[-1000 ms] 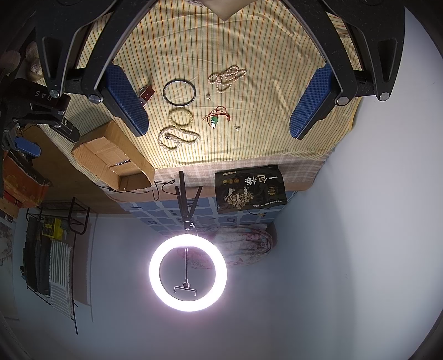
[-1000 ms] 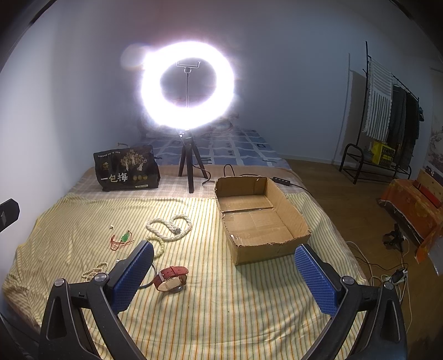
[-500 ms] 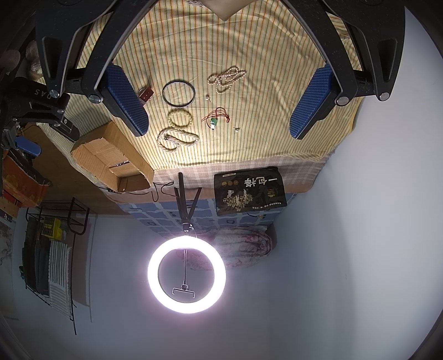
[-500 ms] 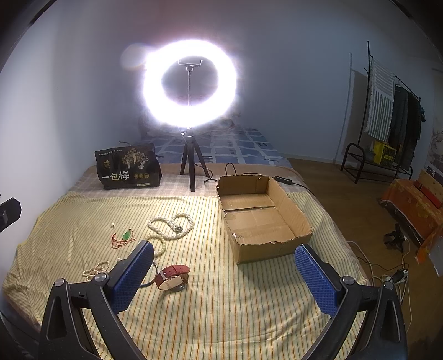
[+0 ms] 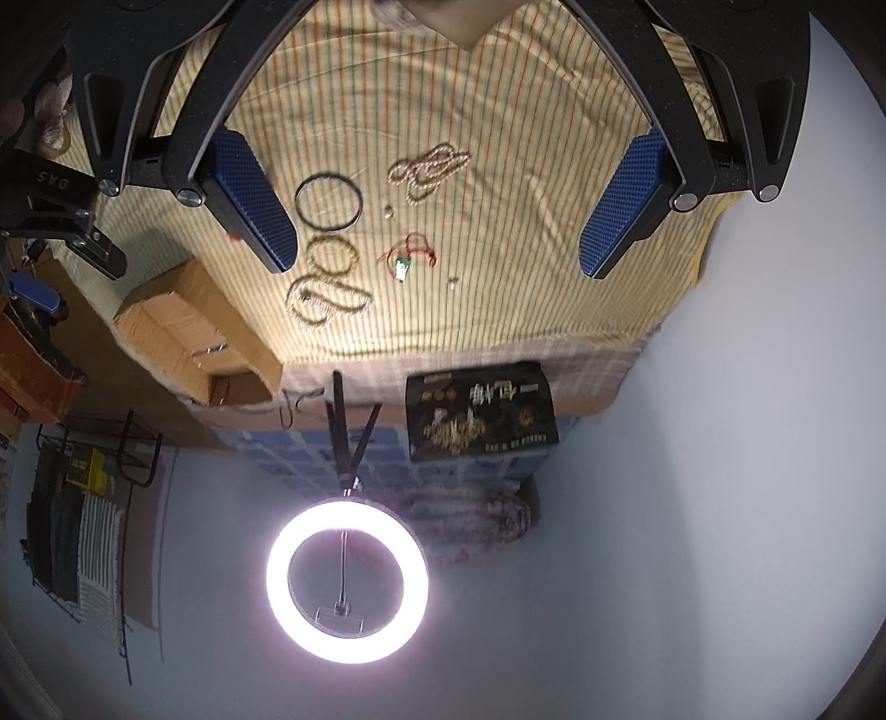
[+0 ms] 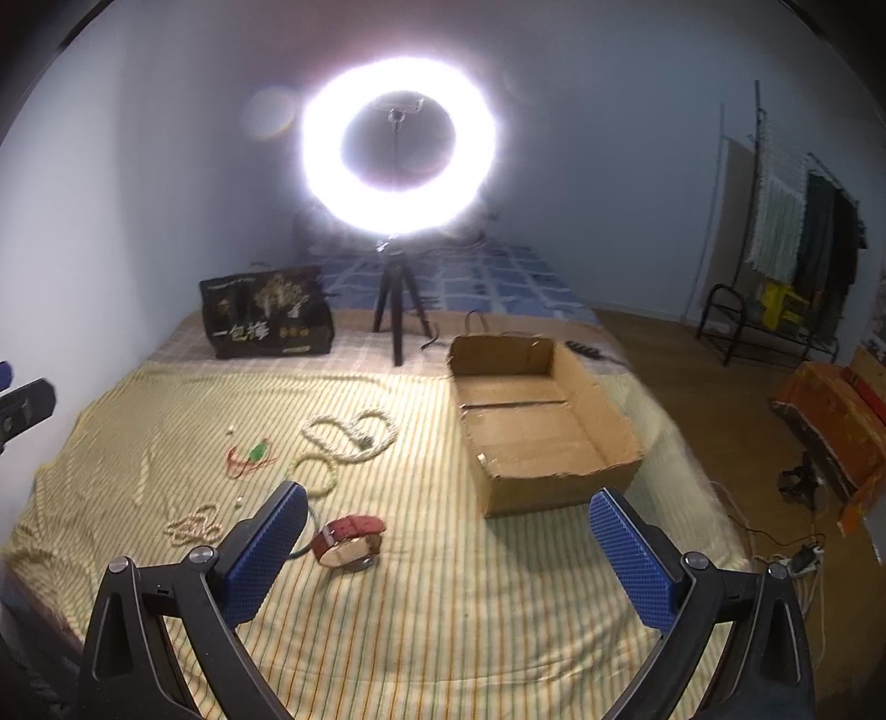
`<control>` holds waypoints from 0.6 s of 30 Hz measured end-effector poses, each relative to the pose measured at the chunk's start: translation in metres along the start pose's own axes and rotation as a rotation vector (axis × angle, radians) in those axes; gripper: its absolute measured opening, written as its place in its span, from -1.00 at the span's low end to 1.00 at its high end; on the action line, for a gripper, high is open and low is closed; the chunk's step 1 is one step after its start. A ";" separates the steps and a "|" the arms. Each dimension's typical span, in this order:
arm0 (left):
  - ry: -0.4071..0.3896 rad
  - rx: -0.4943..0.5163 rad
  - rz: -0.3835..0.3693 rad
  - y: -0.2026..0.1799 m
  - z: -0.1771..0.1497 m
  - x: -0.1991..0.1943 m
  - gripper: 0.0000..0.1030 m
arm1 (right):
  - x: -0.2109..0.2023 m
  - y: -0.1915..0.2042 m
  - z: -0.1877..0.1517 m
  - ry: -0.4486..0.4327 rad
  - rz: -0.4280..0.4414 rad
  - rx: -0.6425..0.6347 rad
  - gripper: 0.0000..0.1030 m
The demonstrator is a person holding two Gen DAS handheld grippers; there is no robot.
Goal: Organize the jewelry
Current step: 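Grasp the red-strapped watch with the right tool while the left tool grasps the short pearl strand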
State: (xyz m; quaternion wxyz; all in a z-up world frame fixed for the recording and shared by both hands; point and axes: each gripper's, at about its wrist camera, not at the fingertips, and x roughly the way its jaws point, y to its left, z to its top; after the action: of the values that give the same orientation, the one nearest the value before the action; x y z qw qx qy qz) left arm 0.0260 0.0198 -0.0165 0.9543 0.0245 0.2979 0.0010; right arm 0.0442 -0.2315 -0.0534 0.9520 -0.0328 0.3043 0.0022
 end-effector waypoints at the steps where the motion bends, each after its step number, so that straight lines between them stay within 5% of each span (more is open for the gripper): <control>1: 0.014 -0.002 0.003 0.003 -0.001 0.004 1.00 | 0.002 -0.001 -0.002 0.007 0.020 0.001 0.99; 10: 0.135 -0.011 0.007 0.023 -0.019 0.043 1.00 | 0.036 0.014 -0.019 0.133 0.166 -0.057 0.94; 15: 0.271 -0.063 -0.062 0.038 -0.040 0.077 1.00 | 0.061 0.021 -0.029 0.241 0.255 -0.036 0.81; 18: 0.392 -0.140 -0.102 0.051 -0.062 0.102 0.78 | 0.076 0.026 -0.037 0.306 0.293 -0.034 0.69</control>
State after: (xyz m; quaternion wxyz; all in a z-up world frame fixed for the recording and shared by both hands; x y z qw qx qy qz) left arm 0.0752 0.0756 -0.1231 0.8763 -0.0577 0.4779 -0.0216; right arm 0.0838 -0.2088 -0.1291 0.8835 -0.0041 0.4468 0.1408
